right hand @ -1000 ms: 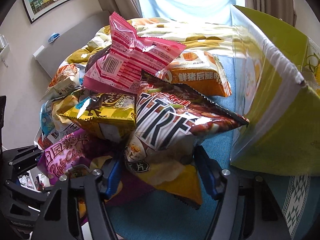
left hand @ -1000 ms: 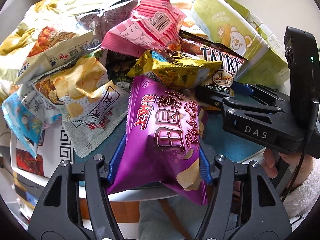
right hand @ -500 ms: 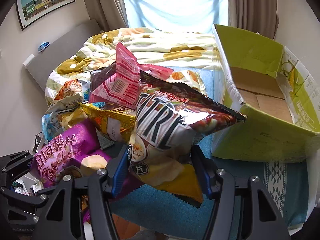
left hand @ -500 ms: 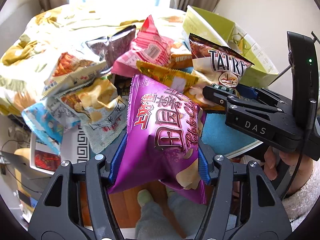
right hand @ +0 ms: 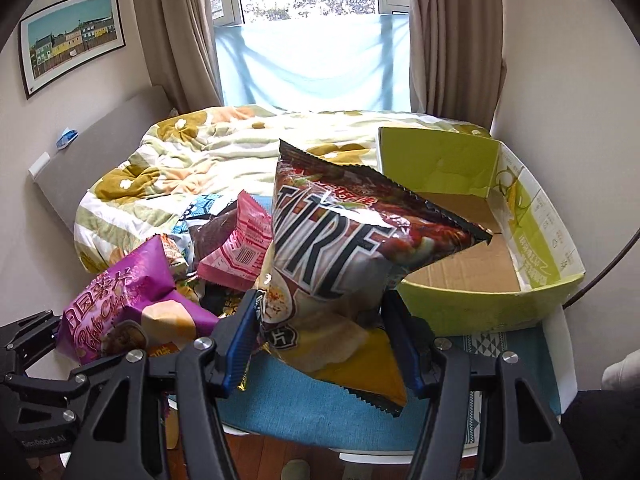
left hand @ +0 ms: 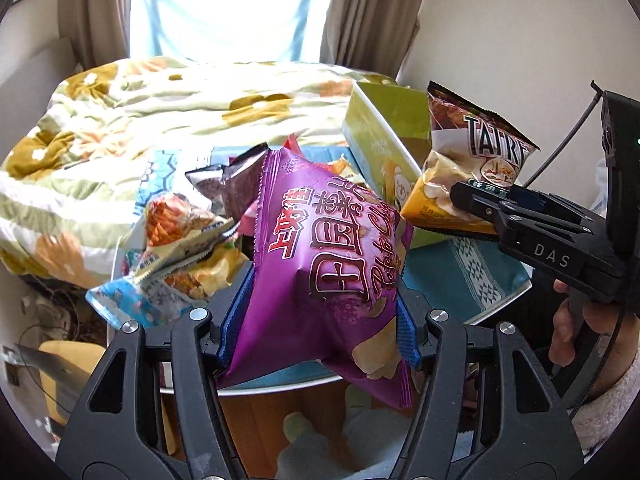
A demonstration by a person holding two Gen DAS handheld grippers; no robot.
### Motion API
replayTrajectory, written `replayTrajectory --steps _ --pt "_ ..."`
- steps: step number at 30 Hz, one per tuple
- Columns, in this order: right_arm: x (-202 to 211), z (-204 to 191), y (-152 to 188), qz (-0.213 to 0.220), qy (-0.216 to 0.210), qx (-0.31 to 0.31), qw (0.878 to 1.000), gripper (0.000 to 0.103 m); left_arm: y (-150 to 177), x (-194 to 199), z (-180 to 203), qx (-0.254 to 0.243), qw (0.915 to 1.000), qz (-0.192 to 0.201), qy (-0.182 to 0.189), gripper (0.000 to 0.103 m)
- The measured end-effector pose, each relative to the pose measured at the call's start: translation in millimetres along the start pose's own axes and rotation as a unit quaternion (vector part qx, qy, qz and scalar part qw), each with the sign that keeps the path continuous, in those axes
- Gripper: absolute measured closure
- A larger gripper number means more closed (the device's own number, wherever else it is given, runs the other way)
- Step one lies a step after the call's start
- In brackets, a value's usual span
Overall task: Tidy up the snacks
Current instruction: 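Carry both bags over the box and open both tools to drop them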
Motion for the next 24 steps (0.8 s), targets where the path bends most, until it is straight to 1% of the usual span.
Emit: replayTrajectory --steps 3,6,9,13,18,24 --pt "11 11 -15 0.008 0.007 -0.002 1.000 0.046 -24 0 5 0.000 0.9999 0.012 0.002 0.046" --pt "18 30 -32 0.010 0.007 -0.010 1.000 0.046 -52 -5 20 -0.005 0.9996 0.027 0.000 0.045" --pt "20 54 -51 0.013 0.014 -0.012 1.000 0.046 -80 -17 44 -0.008 0.9993 0.037 -0.001 0.045" --pt "17 94 -74 0.010 0.024 -0.017 1.000 0.046 -119 -43 83 -0.006 0.9991 0.040 0.012 0.045" --pt "5 150 -96 0.004 0.034 -0.023 0.999 0.046 -161 -94 129 -0.007 0.9995 0.022 0.023 0.045" --pt "-15 202 -107 -0.015 0.024 -0.035 0.999 0.046 -196 -158 179 -0.012 0.9998 -0.014 0.011 0.045"
Point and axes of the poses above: each gripper's, at about its wrist camera, not at the fingertips, and x roughly against the way its jaws point, z to its right, y to its underside, the point moved 2 cm from there along -x, roughly the way its jaws point, and after that the axes turned 8 degrees about -y, right-handed, at the moved point
